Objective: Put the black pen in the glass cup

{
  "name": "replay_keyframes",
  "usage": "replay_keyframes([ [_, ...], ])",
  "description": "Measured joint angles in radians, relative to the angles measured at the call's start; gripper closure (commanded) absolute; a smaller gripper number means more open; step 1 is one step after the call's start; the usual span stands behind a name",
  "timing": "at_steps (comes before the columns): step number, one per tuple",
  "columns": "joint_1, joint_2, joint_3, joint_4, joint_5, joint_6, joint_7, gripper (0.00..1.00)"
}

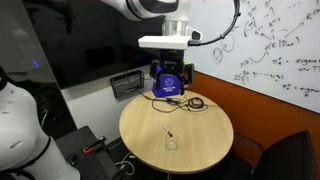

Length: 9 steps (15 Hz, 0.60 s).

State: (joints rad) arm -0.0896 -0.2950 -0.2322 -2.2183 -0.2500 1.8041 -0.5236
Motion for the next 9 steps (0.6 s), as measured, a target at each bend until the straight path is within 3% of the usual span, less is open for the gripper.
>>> replay_keyframes([
  [5, 0.003, 0.002, 0.001, 0.0, 0.006, 0.004, -0.013, 0.0],
  [9, 0.048, 0.047, 0.01, -0.007, 0.042, 0.086, -0.172, 0.0],
])
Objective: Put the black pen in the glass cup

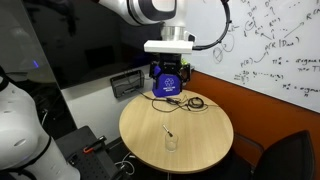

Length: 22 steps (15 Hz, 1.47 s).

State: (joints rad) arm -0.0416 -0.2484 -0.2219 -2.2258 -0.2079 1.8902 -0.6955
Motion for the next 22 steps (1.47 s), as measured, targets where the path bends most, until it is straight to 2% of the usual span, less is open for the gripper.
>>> replay_keyframes([
  [5, 0.073, 0.153, 0.066, -0.034, 0.093, 0.241, -0.169, 0.0],
  [11, 0.081, 0.374, 0.191, -0.04, 0.153, 0.537, -0.39, 0.0],
  [13, 0.077, 0.435, 0.232, -0.024, 0.174, 0.573, -0.425, 0.0],
  [16, 0.063, 0.512, 0.284, 0.026, 0.213, 0.564, -0.447, 0.0],
  [22, 0.048, 0.544, 0.296, 0.06, 0.222, 0.55, -0.459, 0.0],
])
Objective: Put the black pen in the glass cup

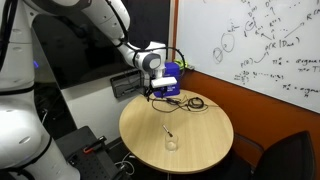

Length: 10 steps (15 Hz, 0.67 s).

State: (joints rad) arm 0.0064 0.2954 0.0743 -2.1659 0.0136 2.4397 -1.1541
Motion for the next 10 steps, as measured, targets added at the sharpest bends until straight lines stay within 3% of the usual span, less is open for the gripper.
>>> replay_keyframes([
  [5, -0.001, 0.026, 0.006, 0.0, -0.025, 0.036, 0.002, 0.0],
  [10, -0.004, 0.193, 0.024, 0.033, -0.053, 0.168, 0.005, 0.0],
])
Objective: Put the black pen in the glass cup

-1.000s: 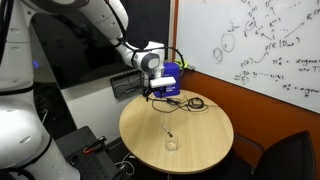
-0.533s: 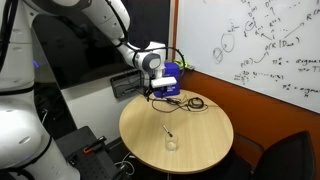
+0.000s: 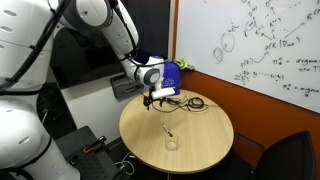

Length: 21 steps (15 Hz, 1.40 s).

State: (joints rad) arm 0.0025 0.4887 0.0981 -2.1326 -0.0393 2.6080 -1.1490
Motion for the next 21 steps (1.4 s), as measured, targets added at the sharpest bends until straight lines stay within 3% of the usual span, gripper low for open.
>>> replay_keyframes([
  [4, -0.012, 0.158, -0.009, 0.082, -0.081, 0.102, 0.042, 0.0],
  [10, -0.052, 0.378, -0.015, 0.297, -0.152, 0.103, 0.055, 0.03],
  [15, -0.056, 0.505, -0.015, 0.421, -0.168, 0.102, 0.062, 0.13],
  [16, -0.056, 0.523, -0.016, 0.437, -0.176, 0.102, 0.075, 0.27],
  [18, -0.056, 0.552, -0.016, 0.462, -0.185, 0.102, 0.096, 0.39],
  [21, -0.056, 0.582, -0.016, 0.494, -0.189, 0.101, 0.099, 0.63],
])
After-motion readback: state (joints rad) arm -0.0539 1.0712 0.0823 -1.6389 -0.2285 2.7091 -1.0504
